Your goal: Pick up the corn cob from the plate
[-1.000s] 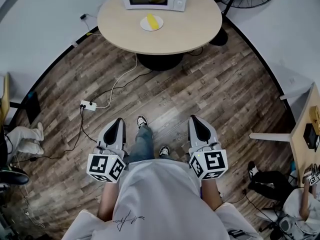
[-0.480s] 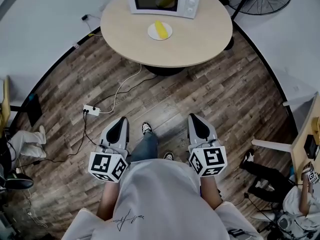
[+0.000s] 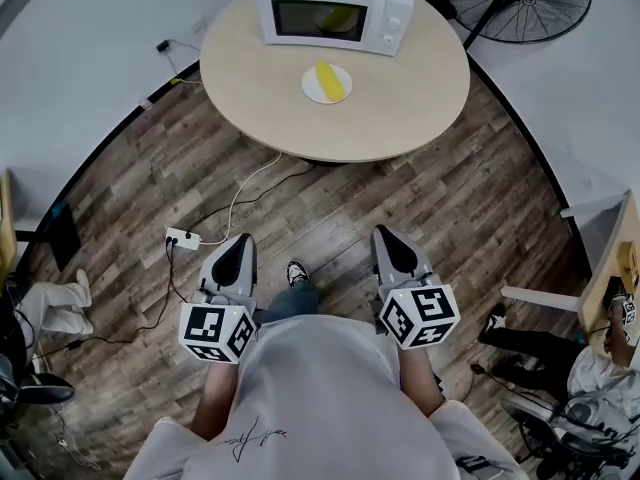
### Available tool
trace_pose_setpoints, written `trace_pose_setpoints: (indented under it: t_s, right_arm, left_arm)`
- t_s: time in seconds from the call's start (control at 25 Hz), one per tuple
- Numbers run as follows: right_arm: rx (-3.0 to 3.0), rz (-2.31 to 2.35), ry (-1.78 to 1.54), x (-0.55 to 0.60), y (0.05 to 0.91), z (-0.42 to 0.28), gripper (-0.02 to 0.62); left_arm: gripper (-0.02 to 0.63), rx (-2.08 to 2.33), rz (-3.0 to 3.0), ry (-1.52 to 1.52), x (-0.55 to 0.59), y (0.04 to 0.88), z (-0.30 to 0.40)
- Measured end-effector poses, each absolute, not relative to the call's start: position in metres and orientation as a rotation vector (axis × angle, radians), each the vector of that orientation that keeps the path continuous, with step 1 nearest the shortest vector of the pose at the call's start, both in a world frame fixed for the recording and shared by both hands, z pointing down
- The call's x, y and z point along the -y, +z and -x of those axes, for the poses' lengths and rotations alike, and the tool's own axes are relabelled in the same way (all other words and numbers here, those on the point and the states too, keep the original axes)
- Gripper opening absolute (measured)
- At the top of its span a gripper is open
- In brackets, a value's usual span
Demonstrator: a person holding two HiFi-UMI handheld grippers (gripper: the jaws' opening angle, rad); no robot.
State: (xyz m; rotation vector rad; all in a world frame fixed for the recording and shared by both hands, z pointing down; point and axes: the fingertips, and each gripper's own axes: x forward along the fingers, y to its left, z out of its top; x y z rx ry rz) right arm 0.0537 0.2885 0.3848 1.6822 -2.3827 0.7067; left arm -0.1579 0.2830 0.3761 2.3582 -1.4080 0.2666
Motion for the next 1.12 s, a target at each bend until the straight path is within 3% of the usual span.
trace_pose_setpoints:
  t_s: [1.12]
  right_arm:
    - [2.413,-1.663,0.66,-0.206,0.382,0.004,0.012]
  left_arm:
    - [-0.002,1.184,-2.534,0.178,-0.202,0.369,0.189]
